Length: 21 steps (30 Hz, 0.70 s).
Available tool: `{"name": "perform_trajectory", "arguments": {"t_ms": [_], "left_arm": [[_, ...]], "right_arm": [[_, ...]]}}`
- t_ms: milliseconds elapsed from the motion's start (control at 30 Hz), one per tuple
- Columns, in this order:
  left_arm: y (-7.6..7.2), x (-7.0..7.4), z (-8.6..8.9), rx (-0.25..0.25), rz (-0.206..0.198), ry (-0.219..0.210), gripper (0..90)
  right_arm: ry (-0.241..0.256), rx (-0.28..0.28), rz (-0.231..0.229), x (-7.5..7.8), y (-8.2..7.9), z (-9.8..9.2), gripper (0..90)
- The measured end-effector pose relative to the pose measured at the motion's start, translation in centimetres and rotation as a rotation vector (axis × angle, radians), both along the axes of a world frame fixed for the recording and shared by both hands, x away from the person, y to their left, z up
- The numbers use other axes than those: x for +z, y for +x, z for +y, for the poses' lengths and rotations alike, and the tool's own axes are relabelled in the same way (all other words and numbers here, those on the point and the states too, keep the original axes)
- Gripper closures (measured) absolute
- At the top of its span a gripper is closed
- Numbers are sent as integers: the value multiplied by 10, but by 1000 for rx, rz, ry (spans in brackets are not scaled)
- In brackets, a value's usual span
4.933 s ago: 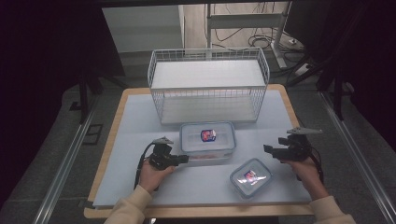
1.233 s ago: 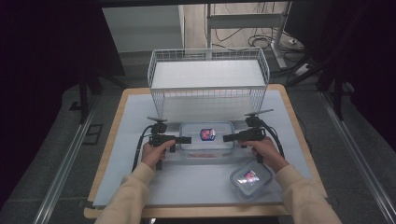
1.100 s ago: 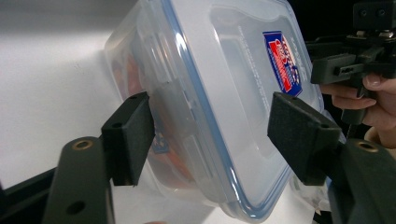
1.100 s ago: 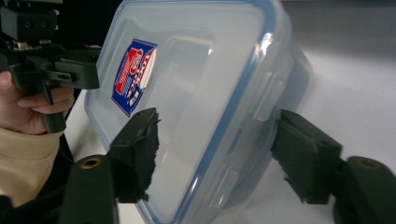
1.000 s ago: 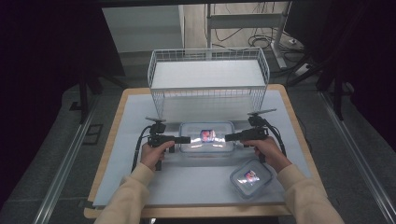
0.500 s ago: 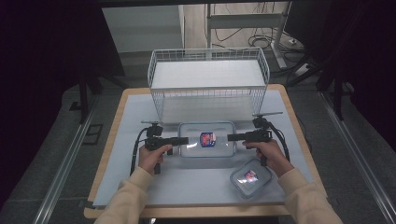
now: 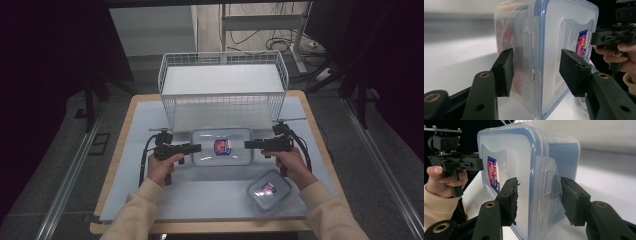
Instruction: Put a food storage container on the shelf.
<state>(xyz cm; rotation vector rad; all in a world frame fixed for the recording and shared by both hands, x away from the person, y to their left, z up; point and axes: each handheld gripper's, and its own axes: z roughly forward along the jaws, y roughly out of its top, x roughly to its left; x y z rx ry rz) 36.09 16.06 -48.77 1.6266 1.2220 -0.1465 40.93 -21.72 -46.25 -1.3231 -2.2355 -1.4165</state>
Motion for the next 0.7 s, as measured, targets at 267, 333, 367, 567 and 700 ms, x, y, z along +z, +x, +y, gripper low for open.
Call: {"name": "perform_trajectory", "arguments": {"t_ms": [267,333,367,567,700], "left_arm": [[0,14,-1,-4,-41,4,469],[0,18,-1,-2,-51,8,469],[0,20,-2,-1,-56,7,469],[1,33,0,-3,-85,11,475],[0,40,0,-2,-106,14,476]], "right_arm": [[8,-1,-47,14,-2,-2,491],[12,0,-55,16,-2,-3,491],[15,0,-58,18,-2,-3,491],[29,2,-87,27,-2,-4,491],[37,1,-104,34,-3,-4,492]]}}
